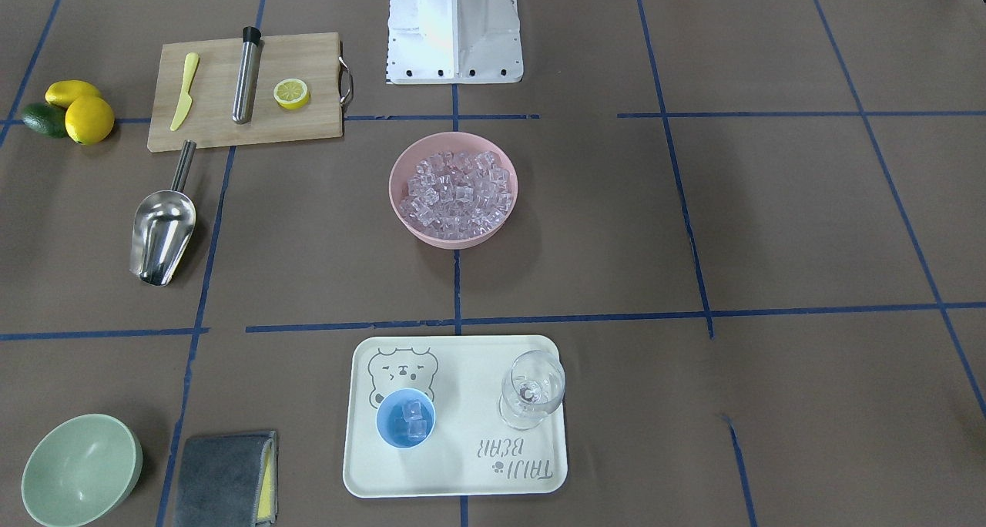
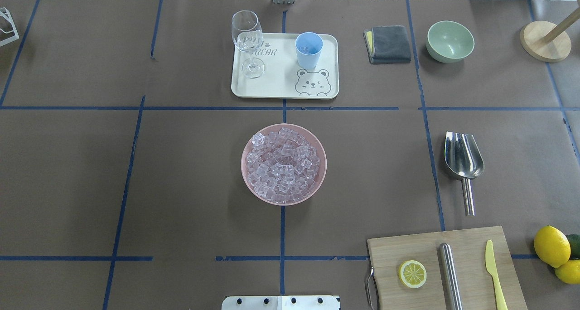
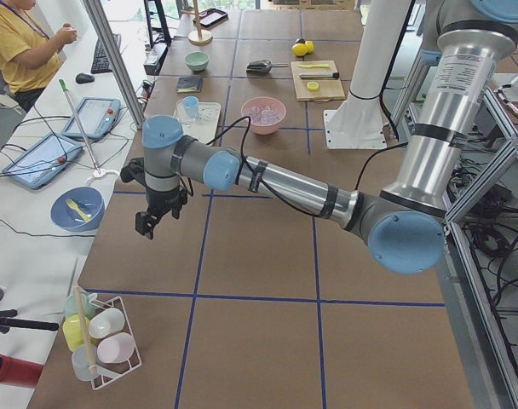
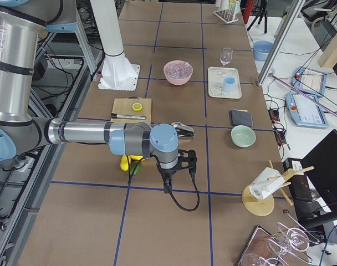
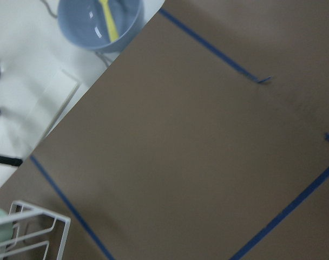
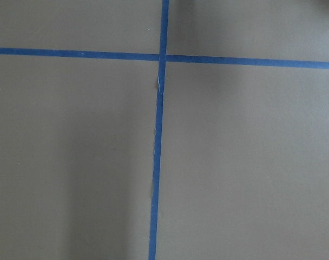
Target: Put ice in cup with scoop
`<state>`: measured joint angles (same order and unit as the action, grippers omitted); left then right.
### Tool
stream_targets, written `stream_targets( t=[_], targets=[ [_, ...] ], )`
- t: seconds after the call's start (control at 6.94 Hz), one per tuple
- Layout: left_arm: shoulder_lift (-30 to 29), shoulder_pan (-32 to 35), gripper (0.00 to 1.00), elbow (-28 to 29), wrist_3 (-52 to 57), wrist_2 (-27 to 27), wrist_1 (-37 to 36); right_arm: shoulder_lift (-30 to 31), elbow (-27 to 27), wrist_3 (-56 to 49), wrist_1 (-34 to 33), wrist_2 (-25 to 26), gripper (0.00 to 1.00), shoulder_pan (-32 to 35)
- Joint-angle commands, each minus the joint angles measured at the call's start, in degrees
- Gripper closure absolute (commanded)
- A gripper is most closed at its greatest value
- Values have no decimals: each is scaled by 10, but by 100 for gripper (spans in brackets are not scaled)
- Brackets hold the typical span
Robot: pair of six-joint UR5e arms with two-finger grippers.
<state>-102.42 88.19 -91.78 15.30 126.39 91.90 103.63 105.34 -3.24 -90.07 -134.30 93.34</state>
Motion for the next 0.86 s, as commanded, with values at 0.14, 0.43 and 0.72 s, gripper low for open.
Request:
stream_targets(
  t=[0.14,0.43,0.72],
  targets=[
    [150,90,0,12,-58,103,14,3,0,1,-1,5,0,0],
    [158,89,0,10,-84,57,7,3,0,0,0,5,0,0],
    [158,88,0,-13,-109,57,7,3,0,1,0,5,0,-3]
  ],
)
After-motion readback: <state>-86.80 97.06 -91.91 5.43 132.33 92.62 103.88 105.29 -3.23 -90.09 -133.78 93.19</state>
